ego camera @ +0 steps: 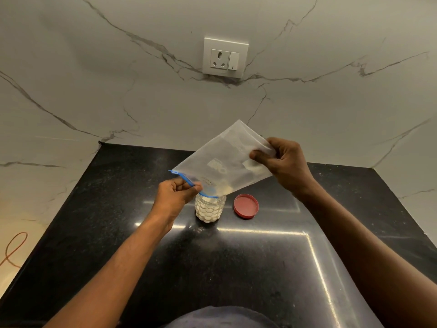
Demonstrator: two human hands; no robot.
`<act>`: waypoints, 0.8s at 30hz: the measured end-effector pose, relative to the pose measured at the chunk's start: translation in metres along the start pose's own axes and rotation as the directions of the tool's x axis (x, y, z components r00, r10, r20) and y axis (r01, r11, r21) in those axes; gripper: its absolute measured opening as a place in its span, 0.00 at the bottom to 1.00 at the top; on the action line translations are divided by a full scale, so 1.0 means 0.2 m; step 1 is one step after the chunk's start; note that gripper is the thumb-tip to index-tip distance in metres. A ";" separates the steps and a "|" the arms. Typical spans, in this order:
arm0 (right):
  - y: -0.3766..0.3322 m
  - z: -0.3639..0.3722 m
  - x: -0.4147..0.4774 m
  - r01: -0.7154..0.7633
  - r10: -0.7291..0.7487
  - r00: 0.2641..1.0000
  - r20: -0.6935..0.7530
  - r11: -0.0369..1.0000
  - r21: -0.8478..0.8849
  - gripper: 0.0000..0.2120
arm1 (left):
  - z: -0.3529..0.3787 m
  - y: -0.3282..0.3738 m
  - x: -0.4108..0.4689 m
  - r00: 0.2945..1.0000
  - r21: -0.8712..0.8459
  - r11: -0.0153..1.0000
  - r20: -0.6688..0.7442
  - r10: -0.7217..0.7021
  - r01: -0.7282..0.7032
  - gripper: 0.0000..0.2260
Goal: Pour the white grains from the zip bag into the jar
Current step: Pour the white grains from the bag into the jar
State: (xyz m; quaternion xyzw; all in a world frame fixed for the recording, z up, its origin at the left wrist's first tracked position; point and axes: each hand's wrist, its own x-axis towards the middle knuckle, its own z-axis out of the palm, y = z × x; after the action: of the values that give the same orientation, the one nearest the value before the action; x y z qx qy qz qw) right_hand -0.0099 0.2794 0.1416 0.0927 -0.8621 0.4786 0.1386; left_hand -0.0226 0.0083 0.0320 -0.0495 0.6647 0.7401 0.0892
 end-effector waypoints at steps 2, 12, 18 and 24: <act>-0.01 0.01 0.00 -0.015 0.015 0.999 0.047 1.000 -0.009 0.09 | 0.00 -0.01 0.00 1.000 -0.025 1.000 -0.009 -0.005 0.004 0.07; 0.00 0.00 0.01 -0.024 0.024 1.000 0.014 0.998 0.053 0.09 | -0.01 0.00 0.01 1.000 0.002 1.000 0.020 -0.008 0.008 0.06; -0.01 0.01 0.01 -0.006 0.006 1.000 0.005 0.999 0.034 0.07 | -0.02 -0.01 0.02 0.999 0.000 1.000 0.024 -0.030 0.030 0.06; -0.02 0.01 0.02 -0.012 0.010 0.999 -0.038 0.998 -0.063 0.09 | 0.00 0.01 0.02 0.999 -0.012 0.999 0.025 -0.032 0.033 0.05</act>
State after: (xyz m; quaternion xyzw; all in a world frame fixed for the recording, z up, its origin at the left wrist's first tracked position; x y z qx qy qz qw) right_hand -0.0129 0.2748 0.1445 0.0747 -0.8746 0.4534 0.1549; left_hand -0.0270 0.0084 0.0330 -0.0518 0.6581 0.7432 0.1091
